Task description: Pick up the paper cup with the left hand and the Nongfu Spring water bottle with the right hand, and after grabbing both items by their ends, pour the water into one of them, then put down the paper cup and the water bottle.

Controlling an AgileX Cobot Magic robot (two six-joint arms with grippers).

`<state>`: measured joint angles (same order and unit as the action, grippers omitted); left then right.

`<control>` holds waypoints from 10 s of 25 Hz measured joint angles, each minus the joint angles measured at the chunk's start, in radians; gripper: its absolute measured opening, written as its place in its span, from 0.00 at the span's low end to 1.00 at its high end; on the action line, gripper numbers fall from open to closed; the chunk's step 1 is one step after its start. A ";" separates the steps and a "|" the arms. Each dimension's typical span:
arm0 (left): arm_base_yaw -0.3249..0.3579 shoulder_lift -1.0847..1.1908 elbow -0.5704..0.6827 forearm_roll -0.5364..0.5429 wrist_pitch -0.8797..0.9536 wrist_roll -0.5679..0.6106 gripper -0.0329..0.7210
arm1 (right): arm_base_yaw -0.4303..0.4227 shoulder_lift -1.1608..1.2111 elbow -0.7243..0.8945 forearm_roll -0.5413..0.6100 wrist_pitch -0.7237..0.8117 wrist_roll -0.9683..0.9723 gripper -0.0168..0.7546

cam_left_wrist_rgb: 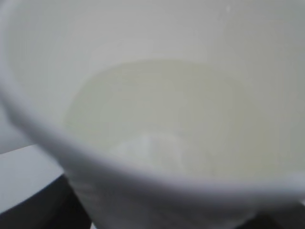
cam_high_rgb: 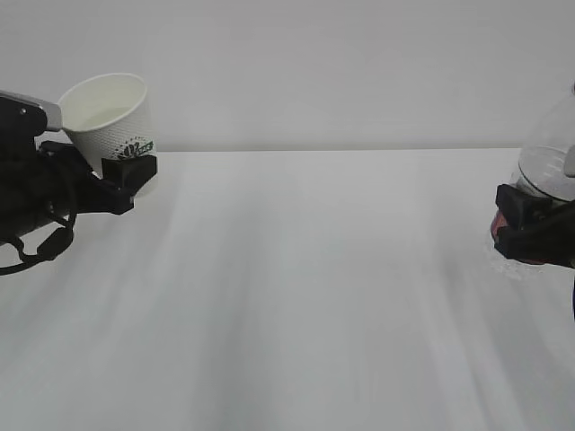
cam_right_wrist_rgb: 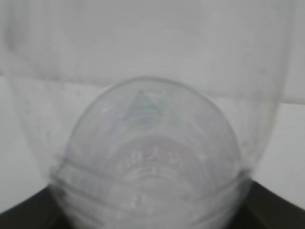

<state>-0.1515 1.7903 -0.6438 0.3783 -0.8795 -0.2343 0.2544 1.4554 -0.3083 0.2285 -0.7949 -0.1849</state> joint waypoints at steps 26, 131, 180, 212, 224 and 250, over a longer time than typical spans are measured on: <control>0.166 0.000 0.000 -0.063 0.006 0.016 0.73 | 0.000 0.014 0.000 0.007 -0.015 0.000 0.62; 0.289 0.312 -0.002 -0.116 -0.185 0.069 0.78 | 0.000 0.014 0.000 0.017 -0.015 0.014 0.62; 0.289 0.242 0.320 -0.153 -0.262 0.016 0.93 | 0.000 0.015 0.000 0.017 -0.015 0.014 0.62; 0.291 -0.344 0.356 -0.047 -0.267 0.020 0.83 | 0.000 0.015 0.000 0.019 -0.015 0.014 0.62; 0.291 -0.395 0.356 -0.015 -0.268 0.020 0.83 | 0.000 0.031 -0.011 0.025 -0.030 0.016 0.62; 0.262 -0.396 0.356 -0.009 -0.268 0.020 0.82 | 0.000 0.293 -0.162 0.077 -0.056 0.016 0.62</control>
<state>0.1103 1.3938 -0.2874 0.3693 -1.1473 -0.2139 0.2544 1.7481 -0.4707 0.3051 -0.8508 -0.1690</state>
